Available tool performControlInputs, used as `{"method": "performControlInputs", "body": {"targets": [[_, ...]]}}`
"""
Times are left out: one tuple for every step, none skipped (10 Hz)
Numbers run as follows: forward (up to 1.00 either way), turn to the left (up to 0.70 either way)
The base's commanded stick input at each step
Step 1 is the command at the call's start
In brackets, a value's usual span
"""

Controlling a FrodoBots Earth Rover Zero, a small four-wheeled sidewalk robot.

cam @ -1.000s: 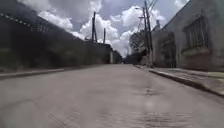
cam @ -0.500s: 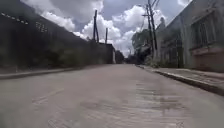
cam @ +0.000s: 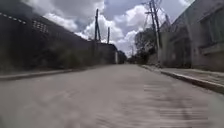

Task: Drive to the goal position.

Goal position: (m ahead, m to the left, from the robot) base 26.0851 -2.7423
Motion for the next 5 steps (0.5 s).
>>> {"method": "performControlInputs", "body": {"targets": [[1.0,0.0],[1.0,0.0],[1.0,0.0],[1.0,0.0],[1.0,0.0]]}}
